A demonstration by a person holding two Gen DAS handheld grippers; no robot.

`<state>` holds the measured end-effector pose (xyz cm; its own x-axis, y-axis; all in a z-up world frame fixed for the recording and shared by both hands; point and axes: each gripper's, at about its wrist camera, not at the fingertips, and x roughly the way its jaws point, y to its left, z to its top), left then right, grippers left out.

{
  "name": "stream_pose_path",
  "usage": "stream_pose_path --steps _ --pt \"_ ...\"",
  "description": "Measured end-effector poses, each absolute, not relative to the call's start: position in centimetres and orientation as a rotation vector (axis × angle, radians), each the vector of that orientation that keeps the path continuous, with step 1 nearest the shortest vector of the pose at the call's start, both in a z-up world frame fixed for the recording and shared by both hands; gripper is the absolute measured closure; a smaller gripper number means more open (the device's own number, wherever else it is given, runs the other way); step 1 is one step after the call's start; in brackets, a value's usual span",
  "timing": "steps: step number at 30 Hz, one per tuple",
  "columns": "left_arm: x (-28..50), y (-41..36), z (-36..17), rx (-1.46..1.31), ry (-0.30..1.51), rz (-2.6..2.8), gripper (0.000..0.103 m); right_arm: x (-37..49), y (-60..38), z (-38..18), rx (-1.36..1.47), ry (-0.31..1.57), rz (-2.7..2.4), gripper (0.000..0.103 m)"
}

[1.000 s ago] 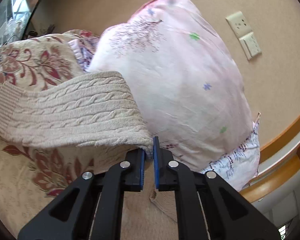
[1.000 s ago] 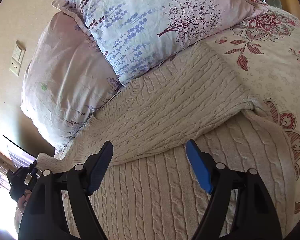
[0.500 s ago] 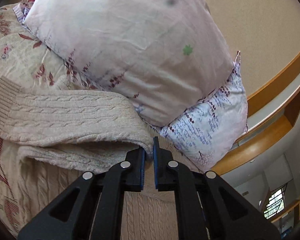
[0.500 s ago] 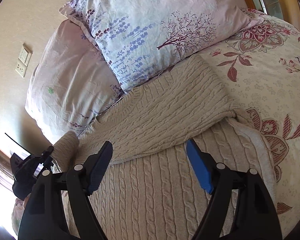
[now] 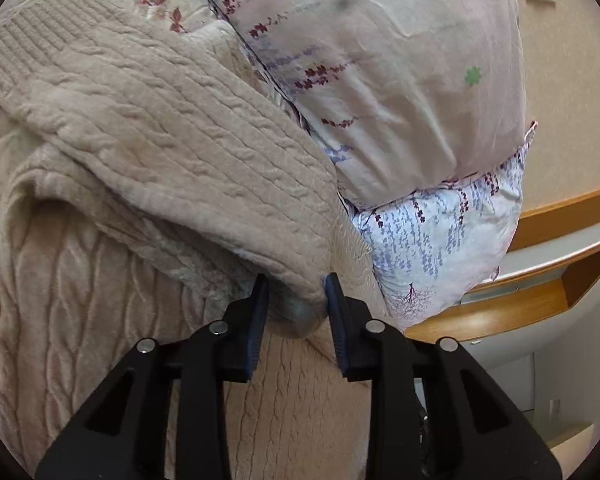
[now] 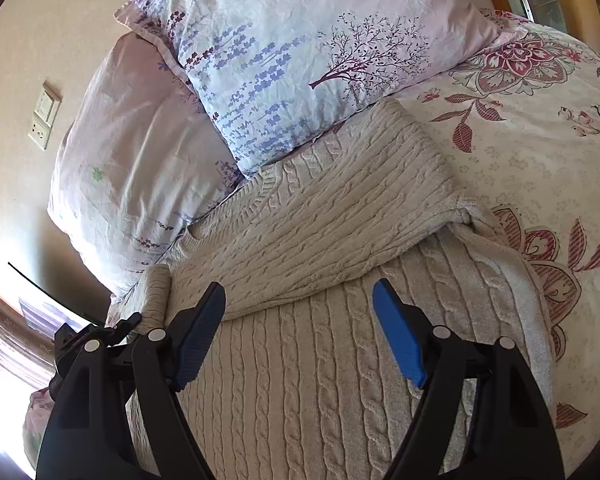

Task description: Fold small clothes

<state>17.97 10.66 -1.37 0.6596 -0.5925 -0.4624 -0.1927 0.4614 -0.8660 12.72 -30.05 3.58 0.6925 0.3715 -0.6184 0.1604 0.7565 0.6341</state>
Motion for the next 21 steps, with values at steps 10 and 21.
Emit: stream_pose_path --steps 10,21 --pt "18.5 17.0 -1.1 -1.263 0.717 -0.089 0.09 12.6 -30.1 3.6 0.718 0.818 0.139 0.025" --pt "21.9 5.1 7.9 -0.755 0.652 -0.398 0.096 11.5 -32.2 4.9 0.718 0.748 0.121 0.025"
